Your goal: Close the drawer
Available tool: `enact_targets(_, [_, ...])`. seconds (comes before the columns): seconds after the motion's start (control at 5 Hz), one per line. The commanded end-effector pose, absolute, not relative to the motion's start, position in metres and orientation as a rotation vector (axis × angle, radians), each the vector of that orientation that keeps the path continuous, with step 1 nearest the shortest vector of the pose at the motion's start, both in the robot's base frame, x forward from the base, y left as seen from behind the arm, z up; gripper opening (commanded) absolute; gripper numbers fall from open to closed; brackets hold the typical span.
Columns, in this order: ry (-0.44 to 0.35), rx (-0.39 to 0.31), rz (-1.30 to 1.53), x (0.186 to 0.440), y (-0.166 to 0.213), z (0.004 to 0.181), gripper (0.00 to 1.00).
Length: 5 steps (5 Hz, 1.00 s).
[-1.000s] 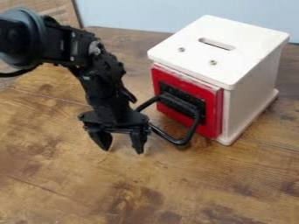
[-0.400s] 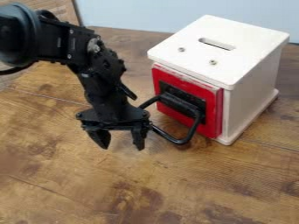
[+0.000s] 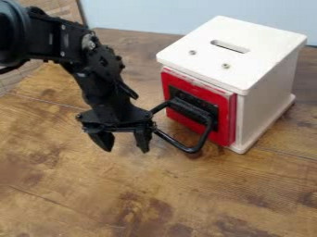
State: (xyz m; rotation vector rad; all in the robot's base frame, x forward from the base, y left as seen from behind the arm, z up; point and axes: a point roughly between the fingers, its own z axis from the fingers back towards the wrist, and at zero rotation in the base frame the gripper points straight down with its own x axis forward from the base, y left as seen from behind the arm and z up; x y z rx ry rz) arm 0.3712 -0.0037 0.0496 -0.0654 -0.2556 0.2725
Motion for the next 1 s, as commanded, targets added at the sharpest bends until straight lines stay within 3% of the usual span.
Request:
enact_targets(0.0, [-0.365, -0.074, 0.314, 0.375, 0.0, 0.082, 1.0])
enact_targets(0.8, [-0.408, -0.11, 0.238, 0.375, 0.009, 0.095, 1.0])
